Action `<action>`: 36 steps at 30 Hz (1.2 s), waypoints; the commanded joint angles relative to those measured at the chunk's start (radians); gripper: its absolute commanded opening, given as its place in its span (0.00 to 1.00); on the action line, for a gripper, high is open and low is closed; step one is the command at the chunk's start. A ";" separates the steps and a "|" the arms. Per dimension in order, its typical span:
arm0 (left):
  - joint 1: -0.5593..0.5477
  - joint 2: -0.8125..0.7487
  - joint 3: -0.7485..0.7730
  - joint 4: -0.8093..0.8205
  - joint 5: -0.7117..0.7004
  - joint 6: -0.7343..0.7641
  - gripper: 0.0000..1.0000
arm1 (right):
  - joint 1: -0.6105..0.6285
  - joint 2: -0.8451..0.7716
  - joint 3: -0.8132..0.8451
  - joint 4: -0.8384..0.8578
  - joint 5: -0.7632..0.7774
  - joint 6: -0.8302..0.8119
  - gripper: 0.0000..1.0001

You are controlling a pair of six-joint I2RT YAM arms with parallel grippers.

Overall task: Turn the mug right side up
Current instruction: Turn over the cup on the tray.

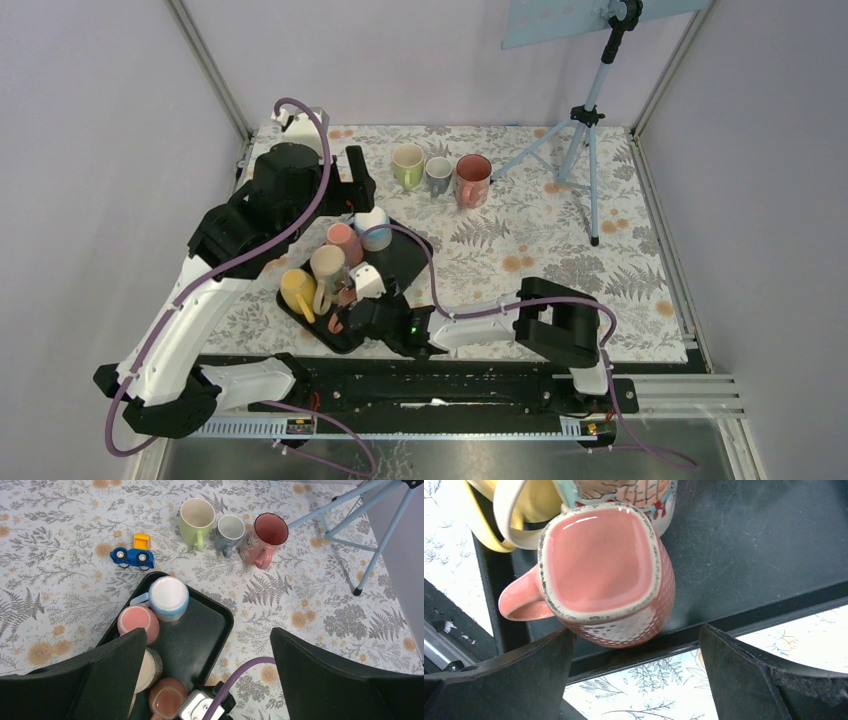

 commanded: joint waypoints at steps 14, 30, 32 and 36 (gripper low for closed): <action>0.005 0.007 -0.019 0.058 0.031 -0.009 0.99 | -0.119 -0.146 -0.093 0.034 0.004 0.009 1.00; 0.005 0.010 -0.026 0.069 0.044 -0.012 0.99 | -0.103 -0.216 0.029 -0.219 -0.015 0.190 1.00; 0.006 0.010 -0.024 0.069 0.044 -0.012 0.99 | -0.099 -0.181 0.092 -0.265 -0.008 0.219 1.00; 0.005 0.012 -0.020 0.069 0.049 -0.008 0.99 | -0.096 -0.126 0.171 -0.320 -0.011 0.258 1.00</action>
